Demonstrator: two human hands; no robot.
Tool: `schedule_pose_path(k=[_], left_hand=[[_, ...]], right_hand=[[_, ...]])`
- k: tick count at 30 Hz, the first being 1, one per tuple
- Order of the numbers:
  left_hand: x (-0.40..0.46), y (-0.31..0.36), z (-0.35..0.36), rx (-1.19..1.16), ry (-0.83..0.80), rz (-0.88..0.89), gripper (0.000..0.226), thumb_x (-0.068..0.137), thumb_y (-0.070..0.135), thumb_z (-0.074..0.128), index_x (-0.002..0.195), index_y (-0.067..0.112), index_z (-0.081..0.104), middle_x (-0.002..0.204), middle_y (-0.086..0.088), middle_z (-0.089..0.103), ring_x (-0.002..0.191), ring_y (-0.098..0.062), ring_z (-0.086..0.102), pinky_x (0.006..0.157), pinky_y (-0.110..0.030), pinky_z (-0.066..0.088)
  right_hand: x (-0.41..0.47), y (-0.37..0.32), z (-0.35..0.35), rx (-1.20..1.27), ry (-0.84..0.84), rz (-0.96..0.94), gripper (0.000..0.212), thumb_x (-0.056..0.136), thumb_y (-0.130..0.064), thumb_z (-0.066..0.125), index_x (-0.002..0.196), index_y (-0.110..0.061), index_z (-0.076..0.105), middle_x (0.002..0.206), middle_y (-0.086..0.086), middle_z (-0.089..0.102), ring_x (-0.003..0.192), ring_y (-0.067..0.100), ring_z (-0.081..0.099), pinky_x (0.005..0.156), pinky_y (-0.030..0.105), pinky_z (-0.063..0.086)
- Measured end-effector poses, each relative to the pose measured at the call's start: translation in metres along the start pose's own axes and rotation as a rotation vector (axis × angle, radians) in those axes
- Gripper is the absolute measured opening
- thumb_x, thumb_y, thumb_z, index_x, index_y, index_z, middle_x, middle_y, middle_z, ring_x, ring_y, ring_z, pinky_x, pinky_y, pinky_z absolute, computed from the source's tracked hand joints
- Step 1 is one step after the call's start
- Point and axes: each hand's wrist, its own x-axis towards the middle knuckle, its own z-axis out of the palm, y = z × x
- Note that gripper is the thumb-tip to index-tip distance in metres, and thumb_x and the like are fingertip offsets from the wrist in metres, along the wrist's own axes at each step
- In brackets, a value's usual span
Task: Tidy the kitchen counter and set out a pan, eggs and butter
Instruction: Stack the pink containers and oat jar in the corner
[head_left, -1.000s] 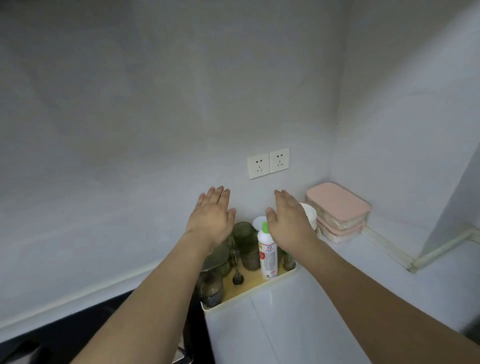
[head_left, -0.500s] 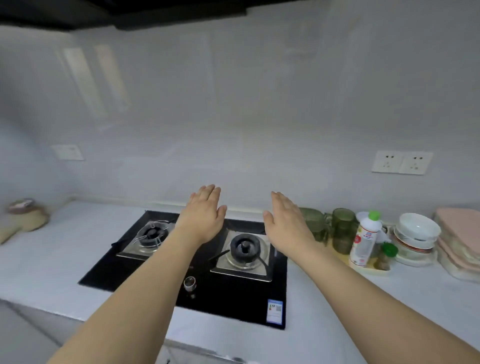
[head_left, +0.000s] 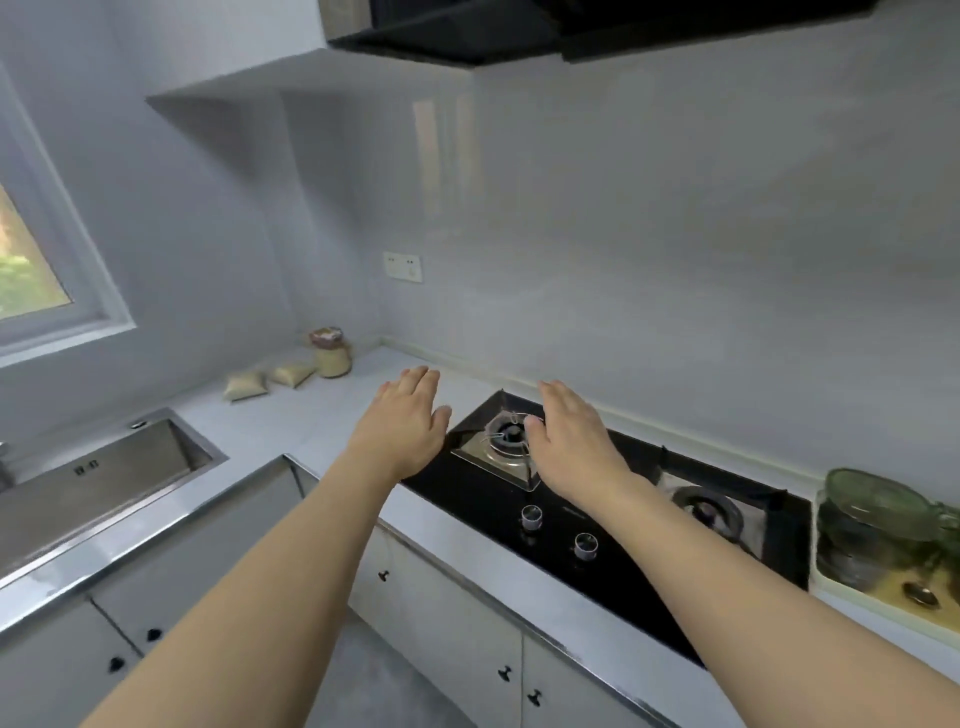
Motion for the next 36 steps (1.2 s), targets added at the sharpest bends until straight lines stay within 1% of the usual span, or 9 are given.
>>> schedule_pose_path(k=[4,9,13,15,20,25,28,31,36], left_hand=[[0.0,-0.089,-0.02,0.024,0.014,-0.046,0.054,0.102,0.032,0.036,0.15,0.009,0.026,0.157,-0.009,0.025,0.143,-0.026,0.023,0.116,-0.035,0.018],[-0.004,-0.189,-0.038,0.027,0.029,-0.106,0.051,0.101,0.029,0.039,0.146,0.008,0.033,0.153,-0.008,0.031,0.138,-0.028,0.028,0.113,-0.036,0.023],[-0.004,-0.252,-0.046,0.01,0.01,-0.154,0.055,0.101,0.03,0.039,0.15,0.01,0.027,0.157,-0.008,0.025,0.142,-0.027,0.024,0.116,-0.035,0.021],[-0.002,-0.274,-0.048,-0.005,-0.002,-0.177,0.056,0.101,0.029,0.039,0.151,0.008,0.025,0.158,-0.009,0.023,0.143,-0.027,0.024,0.116,-0.034,0.02],[0.012,-0.32,-0.038,-0.059,-0.035,-0.224,0.056,0.1,0.029,0.04,0.151,0.01,0.024,0.157,-0.006,0.025,0.14,-0.026,0.03,0.112,-0.036,0.028],[0.041,-0.356,-0.017,-0.08,-0.087,-0.276,0.059,0.101,0.03,0.039,0.153,0.01,0.02,0.16,-0.005,0.02,0.143,-0.025,0.026,0.113,-0.035,0.024],[0.069,-0.38,-0.005,-0.083,-0.094,-0.298,0.058,0.101,0.031,0.039,0.153,0.011,0.02,0.159,-0.005,0.021,0.142,-0.025,0.028,0.111,-0.036,0.027],[0.104,-0.404,0.004,-0.079,-0.094,-0.323,0.058,0.101,0.032,0.038,0.153,0.012,0.019,0.16,-0.003,0.02,0.142,-0.024,0.029,0.112,-0.038,0.03],[0.172,-0.447,0.009,-0.07,-0.103,-0.36,0.06,0.101,0.034,0.04,0.153,0.013,0.019,0.16,-0.003,0.02,0.142,-0.024,0.029,0.113,-0.039,0.03]], right_hand=[[0.04,-0.068,0.045,0.013,-0.037,-0.058,0.056,0.104,-0.031,0.027,0.153,-0.009,0.012,0.161,0.008,0.008,0.148,0.018,0.005,0.121,0.036,0.005],[0.086,-0.143,0.098,0.021,-0.043,-0.124,0.054,0.104,-0.028,0.029,0.151,-0.005,0.016,0.159,0.011,0.014,0.147,0.022,0.012,0.12,0.036,0.009],[0.111,-0.188,0.129,0.047,-0.089,-0.136,0.054,0.104,-0.027,0.028,0.151,-0.005,0.015,0.16,0.01,0.012,0.147,0.021,0.009,0.12,0.034,0.007],[0.123,-0.202,0.142,0.052,-0.098,-0.15,0.054,0.104,-0.027,0.029,0.151,-0.005,0.015,0.16,0.01,0.012,0.148,0.021,0.008,0.12,0.035,0.008],[0.157,-0.224,0.173,0.031,-0.156,-0.164,0.057,0.104,-0.03,0.028,0.153,-0.007,0.011,0.161,0.008,0.007,0.149,0.019,0.004,0.121,0.037,0.007],[0.202,-0.236,0.205,0.027,-0.217,-0.18,0.058,0.104,-0.03,0.028,0.153,-0.008,0.009,0.162,0.007,0.005,0.149,0.018,0.003,0.121,0.037,0.007],[0.239,-0.242,0.222,0.043,-0.233,-0.189,0.058,0.104,-0.031,0.028,0.154,-0.008,0.008,0.162,0.007,0.005,0.149,0.017,0.003,0.121,0.036,0.006],[0.281,-0.25,0.235,0.044,-0.23,-0.215,0.058,0.104,-0.029,0.03,0.153,-0.006,0.011,0.161,0.008,0.008,0.148,0.019,0.007,0.121,0.034,0.008],[0.357,-0.256,0.25,0.078,-0.244,-0.214,0.052,0.103,-0.029,0.033,0.149,-0.006,0.021,0.155,0.009,0.025,0.141,0.024,0.024,0.115,0.034,0.019]])
